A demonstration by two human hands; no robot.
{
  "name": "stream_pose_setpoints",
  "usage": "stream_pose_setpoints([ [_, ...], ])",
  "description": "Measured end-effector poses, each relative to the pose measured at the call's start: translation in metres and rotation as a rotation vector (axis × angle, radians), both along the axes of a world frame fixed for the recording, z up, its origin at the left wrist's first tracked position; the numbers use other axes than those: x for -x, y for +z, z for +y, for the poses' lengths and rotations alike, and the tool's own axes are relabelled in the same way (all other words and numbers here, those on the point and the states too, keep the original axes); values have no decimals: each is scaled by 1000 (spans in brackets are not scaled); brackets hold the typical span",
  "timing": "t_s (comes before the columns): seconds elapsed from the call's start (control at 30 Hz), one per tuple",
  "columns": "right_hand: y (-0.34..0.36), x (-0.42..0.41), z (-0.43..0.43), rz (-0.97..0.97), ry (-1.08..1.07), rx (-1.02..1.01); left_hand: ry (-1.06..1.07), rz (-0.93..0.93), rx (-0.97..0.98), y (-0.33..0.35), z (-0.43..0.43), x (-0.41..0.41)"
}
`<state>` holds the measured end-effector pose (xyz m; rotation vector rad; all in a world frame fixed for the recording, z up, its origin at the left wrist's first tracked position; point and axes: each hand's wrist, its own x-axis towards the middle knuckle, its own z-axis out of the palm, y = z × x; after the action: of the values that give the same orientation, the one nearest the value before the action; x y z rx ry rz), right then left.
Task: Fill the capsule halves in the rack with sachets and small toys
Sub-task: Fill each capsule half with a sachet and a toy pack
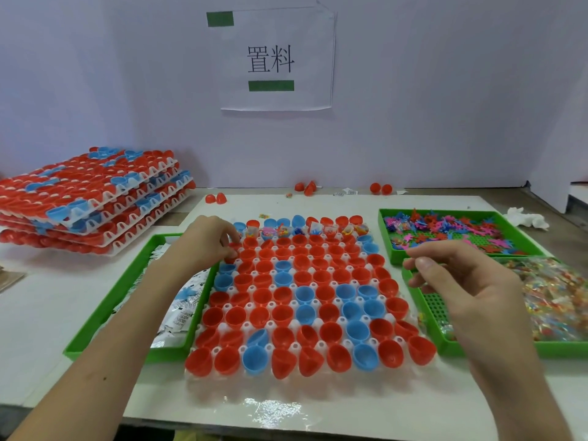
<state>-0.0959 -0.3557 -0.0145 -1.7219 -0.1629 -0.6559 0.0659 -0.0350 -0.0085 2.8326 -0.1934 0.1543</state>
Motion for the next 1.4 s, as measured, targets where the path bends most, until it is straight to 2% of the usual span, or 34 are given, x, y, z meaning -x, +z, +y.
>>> stream_pose_setpoints([
  [0.1, -1, 0, -1, 4, -4, -7, 6, -33, 75, 0, 4, 2],
  [0.2, -1, -1, -3, 1, -1, -17, 65, -189, 170, 3, 10, 8],
  [0.27, -2, -2, -6, -6, -9, -15, 151, -233, 168, 6, 20, 13],
  [0.33, -3, -3, -10, -8, -19, -25, 198, -95, 102, 8, 35, 22],
  [0.43, -5, -4, -16, 5, -30, -48, 105, 293, -69, 6, 54, 43],
  [0.47, -6, -4, -17, 10, -33, -48, 88, 333, -85, 2, 57, 49],
  [0.67, -8, -5, -16, 38, -45, -34, 196, 64, 67, -23, 60, 61],
  [1.03, -12, -9, -19, 46, -63, -25, 229, 5, 173, -18, 62, 62],
  [1.27, -15, -11, -27, 43, -85, -46, 278, -124, 326, -3, 50, 77],
  [1.4, -16, -12, -30, 22, -89, -55, 181, -218, 491, 19, 28, 93],
])
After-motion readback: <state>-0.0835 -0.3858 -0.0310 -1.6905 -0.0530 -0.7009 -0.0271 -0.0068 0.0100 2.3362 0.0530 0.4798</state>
